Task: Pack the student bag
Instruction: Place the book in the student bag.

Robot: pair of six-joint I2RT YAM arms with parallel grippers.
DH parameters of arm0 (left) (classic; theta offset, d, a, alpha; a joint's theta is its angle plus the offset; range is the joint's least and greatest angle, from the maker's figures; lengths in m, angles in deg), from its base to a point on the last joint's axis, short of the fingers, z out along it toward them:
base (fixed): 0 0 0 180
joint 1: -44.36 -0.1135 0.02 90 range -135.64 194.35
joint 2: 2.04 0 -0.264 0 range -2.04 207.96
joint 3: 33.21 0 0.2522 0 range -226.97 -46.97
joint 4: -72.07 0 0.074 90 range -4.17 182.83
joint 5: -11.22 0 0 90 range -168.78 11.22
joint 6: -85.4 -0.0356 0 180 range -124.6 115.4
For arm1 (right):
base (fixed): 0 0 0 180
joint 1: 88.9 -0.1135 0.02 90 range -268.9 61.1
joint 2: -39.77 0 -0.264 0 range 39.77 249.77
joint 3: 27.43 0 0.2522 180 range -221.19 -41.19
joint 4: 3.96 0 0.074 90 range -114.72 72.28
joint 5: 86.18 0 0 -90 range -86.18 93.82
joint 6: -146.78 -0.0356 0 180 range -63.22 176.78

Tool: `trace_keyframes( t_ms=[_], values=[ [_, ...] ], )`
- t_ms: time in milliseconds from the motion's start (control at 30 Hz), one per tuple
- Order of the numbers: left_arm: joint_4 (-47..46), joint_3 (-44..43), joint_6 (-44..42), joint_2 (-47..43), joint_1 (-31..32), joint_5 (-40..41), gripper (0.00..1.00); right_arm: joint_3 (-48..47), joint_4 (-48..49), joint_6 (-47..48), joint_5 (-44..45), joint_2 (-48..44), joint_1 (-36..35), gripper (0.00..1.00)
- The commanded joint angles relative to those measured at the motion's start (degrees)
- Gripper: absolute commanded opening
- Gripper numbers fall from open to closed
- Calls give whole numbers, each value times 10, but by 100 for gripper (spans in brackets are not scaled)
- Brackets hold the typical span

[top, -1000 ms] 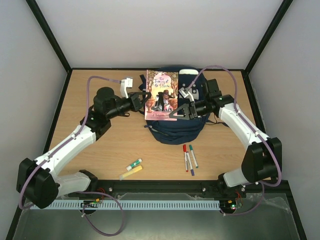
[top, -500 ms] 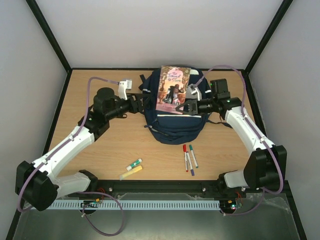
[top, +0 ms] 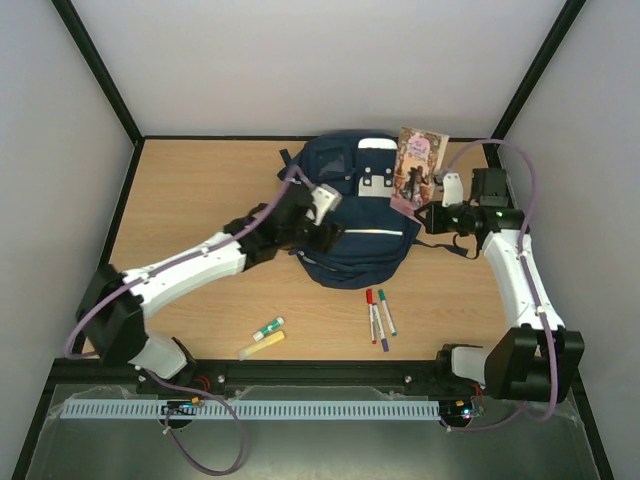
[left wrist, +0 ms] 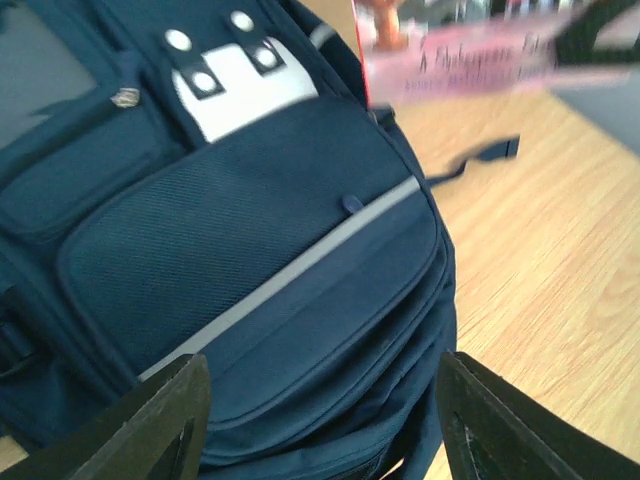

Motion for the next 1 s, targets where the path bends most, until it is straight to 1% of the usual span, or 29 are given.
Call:
trace_keyframes(
  t_ms=[0,133,233,367,467,567,667,733,833,967],
  values=[
    [59,-57,-129,74,60,106,64,22,-43,58,68,-31,51,1],
    [87,-120,-195,164,97,138,63,21,-83,100,54,-17,106,1],
    [124,-178,-225,223,106,110,60,24,-105,130,28,-4,151,1],
    [161,-238,-232,291,108,82,58,36,-124,165,3,3,190,1],
    [157,-263,-230,325,108,71,56,58,-120,175,1,-6,194,1],
    [161,-289,-225,356,108,66,49,75,-115,180,1,-14,194,1],
    [169,-311,-218,385,108,68,46,83,-113,186,4,-15,194,1],
    [177,-326,-216,407,109,66,47,88,-110,189,7,-17,194,1],
    [177,-334,-213,425,109,73,52,92,-108,190,7,-19,194,1],
    [175,-340,-213,442,110,83,54,96,-107,188,1,-15,193,1]
  ],
)
